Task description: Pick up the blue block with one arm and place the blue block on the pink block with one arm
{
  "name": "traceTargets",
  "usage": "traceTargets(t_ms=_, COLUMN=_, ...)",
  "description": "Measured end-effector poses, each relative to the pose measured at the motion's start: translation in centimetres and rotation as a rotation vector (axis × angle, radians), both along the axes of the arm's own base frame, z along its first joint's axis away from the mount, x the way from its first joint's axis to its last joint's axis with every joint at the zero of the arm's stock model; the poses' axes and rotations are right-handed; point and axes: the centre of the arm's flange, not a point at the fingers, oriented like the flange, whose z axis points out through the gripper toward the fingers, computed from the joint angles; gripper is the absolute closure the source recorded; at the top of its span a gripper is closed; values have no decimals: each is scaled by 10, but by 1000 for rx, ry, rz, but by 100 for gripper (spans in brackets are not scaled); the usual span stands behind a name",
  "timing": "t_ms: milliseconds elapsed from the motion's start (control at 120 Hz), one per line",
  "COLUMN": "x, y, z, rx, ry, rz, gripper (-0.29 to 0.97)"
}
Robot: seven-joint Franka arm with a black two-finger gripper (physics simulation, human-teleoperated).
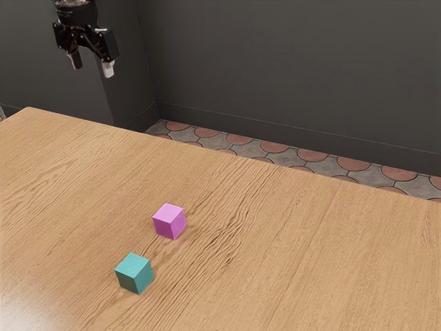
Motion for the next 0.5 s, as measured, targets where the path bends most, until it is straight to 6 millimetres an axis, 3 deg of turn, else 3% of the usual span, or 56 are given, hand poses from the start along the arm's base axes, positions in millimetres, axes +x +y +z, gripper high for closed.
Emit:
traceTargets(t_ms=167, x=0, y=0, z=-2, rx=-2, ry=7, rz=2, gripper=0)
traceTargets(t_ms=200, x=-5, y=-2, z=-10, rx=-5, ry=32, rz=-1, gripper=0)
traceTargets(t_ms=300, x=-52, y=-10, z=-71, rx=-11, ry=116, rz=-13, gripper=0)
traceTargets(t_ms=408, x=-92, y=4, z=-166, rx=-33, ry=187, rz=12, gripper=0)
traceTargets(t_ms=500, x=-125, y=-4, z=-209, rx=-45, ry=188, rz=17, gripper=0)
